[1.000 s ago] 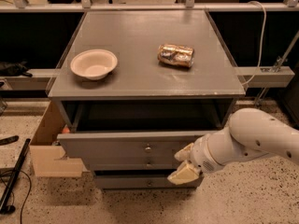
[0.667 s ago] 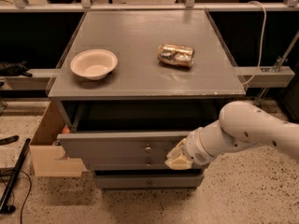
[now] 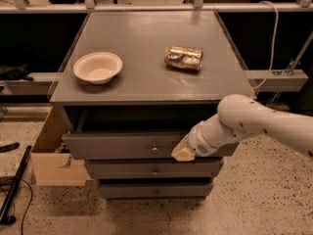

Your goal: Close top drawer

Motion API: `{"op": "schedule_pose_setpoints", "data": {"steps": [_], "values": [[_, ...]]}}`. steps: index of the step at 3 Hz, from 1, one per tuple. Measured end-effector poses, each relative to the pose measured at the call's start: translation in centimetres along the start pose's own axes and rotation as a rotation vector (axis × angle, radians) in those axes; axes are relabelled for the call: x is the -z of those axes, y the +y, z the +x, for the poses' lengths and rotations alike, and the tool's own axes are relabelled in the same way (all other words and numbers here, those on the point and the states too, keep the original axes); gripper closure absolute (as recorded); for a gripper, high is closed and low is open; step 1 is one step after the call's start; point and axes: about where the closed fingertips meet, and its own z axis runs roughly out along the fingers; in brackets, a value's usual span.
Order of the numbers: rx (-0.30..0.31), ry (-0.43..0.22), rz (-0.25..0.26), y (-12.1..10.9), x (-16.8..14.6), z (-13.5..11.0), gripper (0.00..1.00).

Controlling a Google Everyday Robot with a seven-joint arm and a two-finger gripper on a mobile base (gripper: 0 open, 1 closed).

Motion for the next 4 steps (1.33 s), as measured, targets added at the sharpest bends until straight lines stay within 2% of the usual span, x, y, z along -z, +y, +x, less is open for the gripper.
{"op": "schedule_pose_setpoints", "data": {"steps": [1, 4], "values": [[0.0, 0.0, 0.0, 0.0, 0.0, 0.0, 0.73], [0.0, 0.0, 0.0, 0.01, -0.01, 0.0, 0.04]]}}
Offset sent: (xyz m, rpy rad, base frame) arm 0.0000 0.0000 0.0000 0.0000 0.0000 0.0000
